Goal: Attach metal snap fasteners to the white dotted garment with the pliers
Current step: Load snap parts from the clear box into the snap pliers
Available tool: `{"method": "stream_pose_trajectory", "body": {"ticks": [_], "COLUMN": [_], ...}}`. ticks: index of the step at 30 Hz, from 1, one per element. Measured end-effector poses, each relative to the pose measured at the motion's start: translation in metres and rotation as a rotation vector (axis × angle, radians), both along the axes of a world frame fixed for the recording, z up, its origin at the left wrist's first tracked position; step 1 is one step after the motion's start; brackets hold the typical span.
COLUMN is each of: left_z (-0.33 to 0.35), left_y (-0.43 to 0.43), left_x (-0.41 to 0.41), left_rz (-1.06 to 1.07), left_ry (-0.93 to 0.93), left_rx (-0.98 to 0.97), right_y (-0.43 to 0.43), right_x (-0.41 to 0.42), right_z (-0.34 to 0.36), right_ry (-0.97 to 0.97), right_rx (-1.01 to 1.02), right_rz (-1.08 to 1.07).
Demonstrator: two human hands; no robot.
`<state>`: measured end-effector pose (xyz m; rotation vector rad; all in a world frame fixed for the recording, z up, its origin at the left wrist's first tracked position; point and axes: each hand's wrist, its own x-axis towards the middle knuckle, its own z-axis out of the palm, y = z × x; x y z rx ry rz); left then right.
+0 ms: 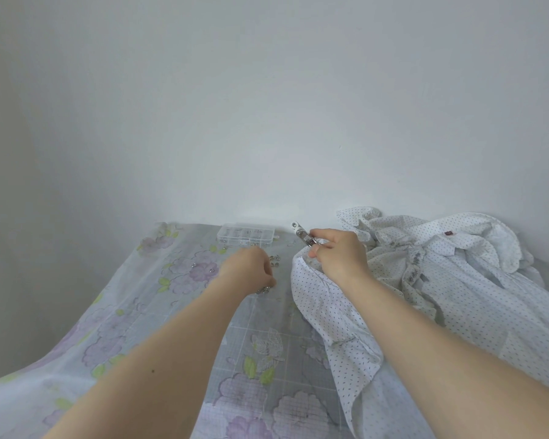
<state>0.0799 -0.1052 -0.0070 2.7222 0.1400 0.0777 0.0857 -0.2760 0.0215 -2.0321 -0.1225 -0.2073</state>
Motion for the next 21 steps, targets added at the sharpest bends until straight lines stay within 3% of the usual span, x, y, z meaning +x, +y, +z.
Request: {"method": "stream_pose_trajectory", "body": {"ticks": [7,13,21], "left_z": [0.0015,-0.0013,0.0073], "left_y": [-0.0053,-0.0079,-0.0055], "left_x": [0.0011,0.0005,-0.0013], "left_rz": [-0.006,0.001,0.052], "left_ry": [0.025,-0.08,-0.137], "left_rx": [-0.014,-0.029,-0.345], "right_y": [-0.0002,-0.0022,-0.0012], "right_x": [-0.0006,-0.0019,-0.0021], "right_z": [-0.0016,-0.0007,-0.0014], "right_ry": [-0.001,-0.002,-0.005], "right_rx": [0.006,0.008,0.002], "right_rz": [0.002,0.006,0.005]}}
